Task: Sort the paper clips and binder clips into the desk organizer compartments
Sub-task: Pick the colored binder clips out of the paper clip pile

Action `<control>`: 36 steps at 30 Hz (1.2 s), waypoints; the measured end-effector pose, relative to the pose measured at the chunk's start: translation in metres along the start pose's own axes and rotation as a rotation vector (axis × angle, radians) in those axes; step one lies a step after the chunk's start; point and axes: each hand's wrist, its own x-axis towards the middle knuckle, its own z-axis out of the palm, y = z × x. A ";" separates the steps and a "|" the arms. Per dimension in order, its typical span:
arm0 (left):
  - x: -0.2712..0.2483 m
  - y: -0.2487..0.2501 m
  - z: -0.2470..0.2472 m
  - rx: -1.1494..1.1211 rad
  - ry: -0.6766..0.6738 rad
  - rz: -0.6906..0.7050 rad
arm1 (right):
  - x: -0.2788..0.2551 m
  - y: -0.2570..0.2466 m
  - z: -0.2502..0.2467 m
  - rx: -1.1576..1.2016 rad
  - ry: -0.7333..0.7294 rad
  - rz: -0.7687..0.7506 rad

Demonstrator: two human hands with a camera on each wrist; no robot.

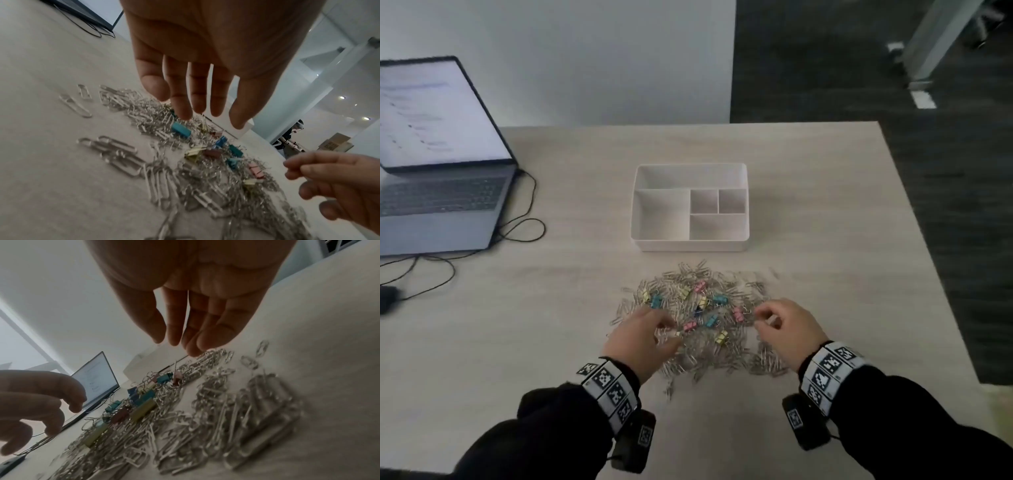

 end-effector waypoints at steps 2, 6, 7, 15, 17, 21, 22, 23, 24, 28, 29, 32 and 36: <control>0.005 0.000 0.005 0.062 -0.010 -0.012 | 0.008 0.000 0.007 -0.019 0.028 0.033; 0.011 0.001 0.017 0.129 -0.038 0.014 | 0.020 -0.007 0.021 -0.046 0.025 0.017; 0.013 0.001 0.018 0.132 -0.027 0.019 | 0.024 -0.008 0.024 -0.057 0.021 0.015; 0.021 -0.015 0.013 -0.011 -0.035 0.035 | 0.019 -0.006 0.022 0.068 -0.042 0.075; 0.023 -0.017 0.009 -0.055 -0.036 0.022 | 0.017 -0.005 0.017 0.121 -0.028 0.086; 0.028 -0.012 0.000 -0.304 -0.056 -0.098 | 0.023 0.002 0.005 0.178 0.024 0.147; 0.030 -0.009 -0.003 -0.369 -0.059 -0.116 | 0.027 0.004 0.001 0.189 0.047 0.165; 0.032 -0.006 -0.006 -0.419 -0.062 -0.123 | 0.031 0.006 -0.003 0.194 0.081 0.182; 0.034 -0.003 -0.009 -0.468 -0.063 -0.126 | 0.037 0.009 -0.007 0.200 0.125 0.206; 0.047 0.008 -0.014 -0.520 -0.071 -0.137 | 0.058 0.026 -0.021 0.163 0.275 0.326; 0.051 0.010 -0.015 -0.493 -0.077 -0.133 | 0.061 0.030 -0.024 0.125 0.270 0.339; 0.061 0.020 -0.013 -0.451 -0.083 -0.104 | 0.063 0.037 -0.031 0.006 0.227 0.323; 0.071 0.037 -0.008 -0.455 -0.082 -0.081 | 0.050 0.016 -0.033 -0.078 0.202 0.153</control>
